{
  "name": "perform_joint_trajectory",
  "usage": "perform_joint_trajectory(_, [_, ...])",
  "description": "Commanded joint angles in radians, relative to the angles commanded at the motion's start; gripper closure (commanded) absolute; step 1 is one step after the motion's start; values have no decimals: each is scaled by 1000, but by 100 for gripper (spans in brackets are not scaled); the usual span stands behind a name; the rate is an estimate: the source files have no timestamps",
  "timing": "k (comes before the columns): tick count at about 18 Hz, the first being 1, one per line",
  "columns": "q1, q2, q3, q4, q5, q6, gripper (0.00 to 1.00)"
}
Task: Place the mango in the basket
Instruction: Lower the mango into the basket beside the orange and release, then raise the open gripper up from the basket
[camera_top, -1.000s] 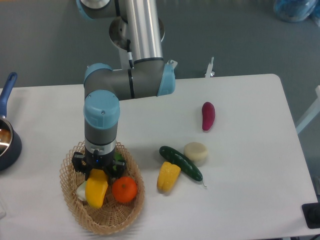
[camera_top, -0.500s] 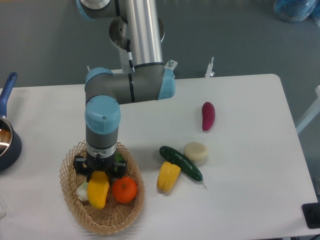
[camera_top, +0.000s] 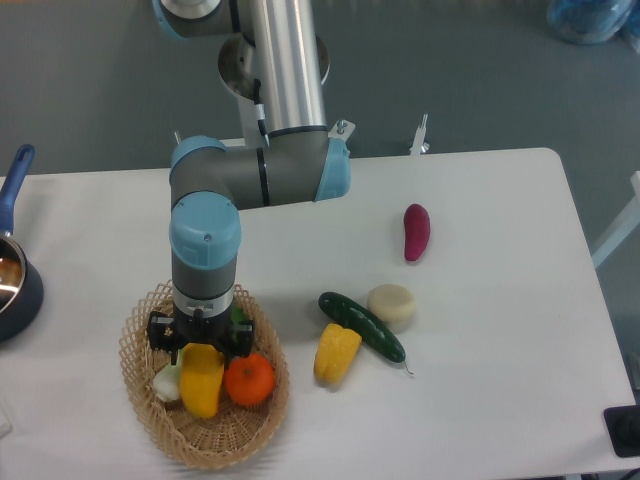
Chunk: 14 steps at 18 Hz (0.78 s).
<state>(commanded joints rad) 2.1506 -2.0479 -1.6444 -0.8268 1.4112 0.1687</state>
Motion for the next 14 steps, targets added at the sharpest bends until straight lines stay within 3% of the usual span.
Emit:
perform_joint_trajectory(6, [3,26,24,0,2,8,0])
perform_joint_trajectory(9, [17,52,72,-2,3,17,0])
perform_joint_trajectory(12, [51,74,145,-3,115,37,0])
perform_joint_trajectory(14, [64,77,196,-6,220,150,0])
